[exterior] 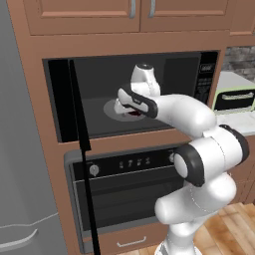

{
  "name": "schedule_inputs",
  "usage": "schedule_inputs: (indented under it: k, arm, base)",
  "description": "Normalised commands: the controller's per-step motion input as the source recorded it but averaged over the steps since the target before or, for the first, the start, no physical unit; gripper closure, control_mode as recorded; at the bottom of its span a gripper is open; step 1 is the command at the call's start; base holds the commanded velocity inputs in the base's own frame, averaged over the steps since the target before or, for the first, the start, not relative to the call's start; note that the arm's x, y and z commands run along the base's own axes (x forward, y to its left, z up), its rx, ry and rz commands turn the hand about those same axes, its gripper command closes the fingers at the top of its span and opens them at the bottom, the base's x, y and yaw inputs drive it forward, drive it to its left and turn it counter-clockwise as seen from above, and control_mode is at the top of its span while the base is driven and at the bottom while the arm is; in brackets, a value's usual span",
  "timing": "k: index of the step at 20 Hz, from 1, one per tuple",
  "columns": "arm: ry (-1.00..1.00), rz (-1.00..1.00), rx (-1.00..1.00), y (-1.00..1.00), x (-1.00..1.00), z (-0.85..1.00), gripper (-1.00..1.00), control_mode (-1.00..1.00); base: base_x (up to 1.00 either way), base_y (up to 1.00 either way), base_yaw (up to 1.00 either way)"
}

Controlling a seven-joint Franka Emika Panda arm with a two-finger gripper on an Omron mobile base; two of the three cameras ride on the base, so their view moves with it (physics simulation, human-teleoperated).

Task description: Pick the mug from the counter and place it inside the microwave. Then close the microwave.

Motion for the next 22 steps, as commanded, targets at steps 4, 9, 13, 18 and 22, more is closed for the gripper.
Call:
schedule_inputs:
  k: [4, 9, 13, 18, 22]
  arm:
    - [0.00, 0.09, -0.08, 0.00, 0.00, 0.00, -1.00, -1.00]
    - [0.05, 0.07, -0.16, 0.00, 0.24, 0.00, -1.00, -1.00]
    - [0.01, 0.06, -0.06, 0.00, 0.30, 0.07, -1.00, -1.00]
    - [-0.01, 0.01, -0.02, 0.00, 0.02, 0.25, -1.00, -1.00]
    - [-0.01, 0.00, -0.03, 0.00, 0.00, 0.08, -1.00, -1.00]
  base:
    - [0.00, 0.00, 0.00]
    - [0.00, 0.00, 0.00]
    - [0.00, 0.00, 0.00]
    - [0.00, 0.00, 0.00]
    - [0.00, 0.00, 0.00]
